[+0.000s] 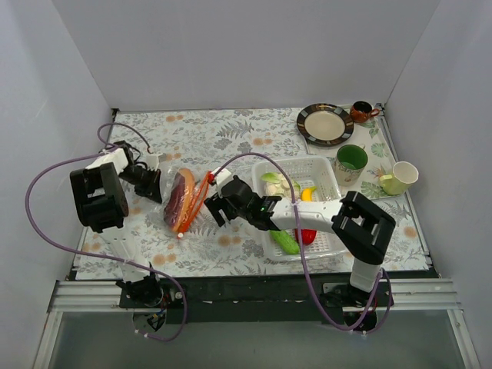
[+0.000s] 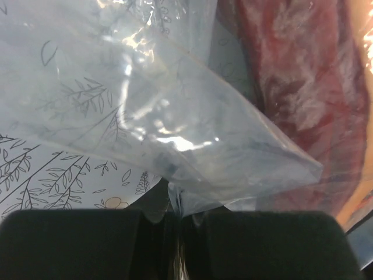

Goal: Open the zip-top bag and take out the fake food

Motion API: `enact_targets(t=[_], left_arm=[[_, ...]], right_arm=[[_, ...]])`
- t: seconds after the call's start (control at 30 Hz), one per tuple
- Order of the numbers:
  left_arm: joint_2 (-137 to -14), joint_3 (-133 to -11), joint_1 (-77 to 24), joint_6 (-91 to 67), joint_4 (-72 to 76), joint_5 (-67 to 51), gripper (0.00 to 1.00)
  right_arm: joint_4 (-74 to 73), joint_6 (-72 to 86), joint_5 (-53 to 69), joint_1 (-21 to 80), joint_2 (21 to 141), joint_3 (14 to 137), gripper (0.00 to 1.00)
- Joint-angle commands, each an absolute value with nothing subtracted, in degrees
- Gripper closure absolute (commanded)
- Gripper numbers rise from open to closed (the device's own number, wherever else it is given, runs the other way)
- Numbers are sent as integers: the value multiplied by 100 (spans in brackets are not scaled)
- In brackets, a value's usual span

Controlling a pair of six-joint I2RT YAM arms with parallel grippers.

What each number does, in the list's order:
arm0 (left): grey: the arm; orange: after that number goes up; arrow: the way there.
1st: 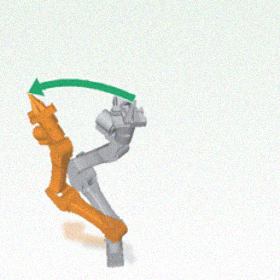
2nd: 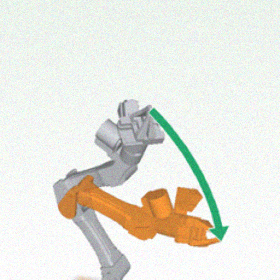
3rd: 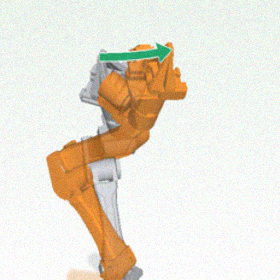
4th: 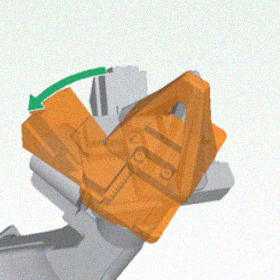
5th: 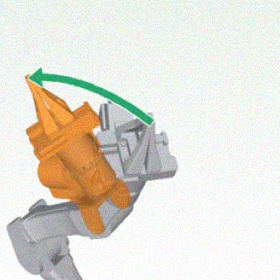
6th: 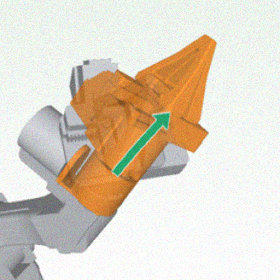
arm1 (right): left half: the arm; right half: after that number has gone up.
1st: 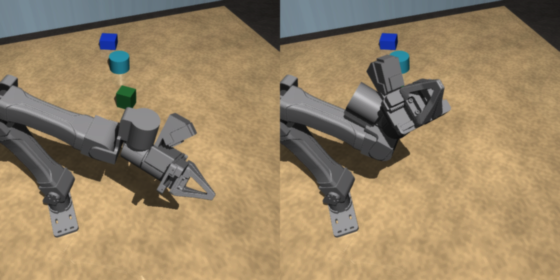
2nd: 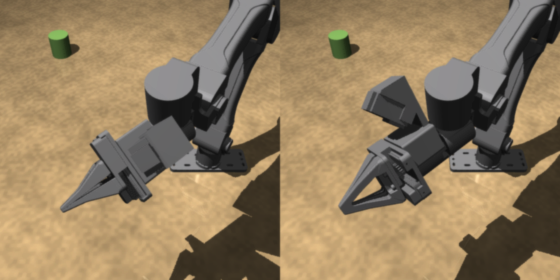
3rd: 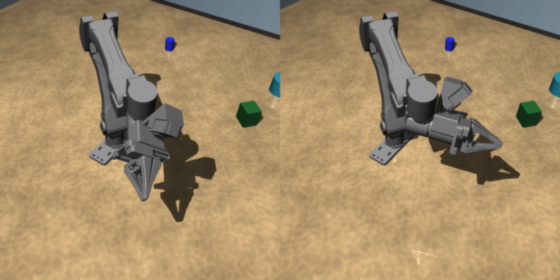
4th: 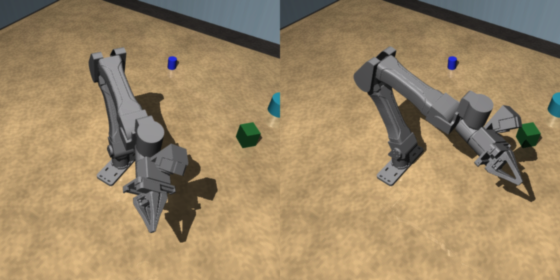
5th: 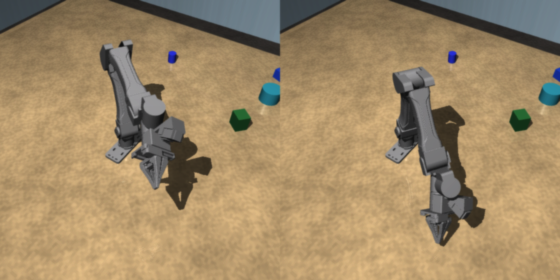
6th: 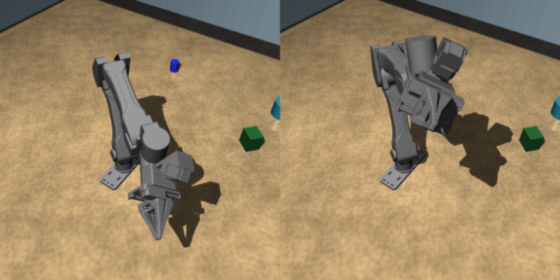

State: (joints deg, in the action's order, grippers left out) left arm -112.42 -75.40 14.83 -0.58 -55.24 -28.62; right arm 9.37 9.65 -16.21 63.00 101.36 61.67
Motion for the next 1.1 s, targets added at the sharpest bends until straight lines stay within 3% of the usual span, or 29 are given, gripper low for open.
enact_targets(t=[0.0, 0.23, 0.7, 1.07], left_arm=[[-11206, -7445, 1144, 44, -4931, -2312, 100], [-11030, -6935, 317, 35, -4676, -1960, 100], [-11232, -6583, 308, 176, -4290, -1275, 100], [-11197, -6469, 185, 53, -4350, -1318, 100]], right_arm=[[967, 800, -1565, 6275, 10458, 6775, 10], [993, 835, -1196, 6118, 11161, 7505, 12], [1353, 931, -967, 6056, 11276, 7102, 15], [1388, 1002, -835, 6056, 11707, 7760, 16]])
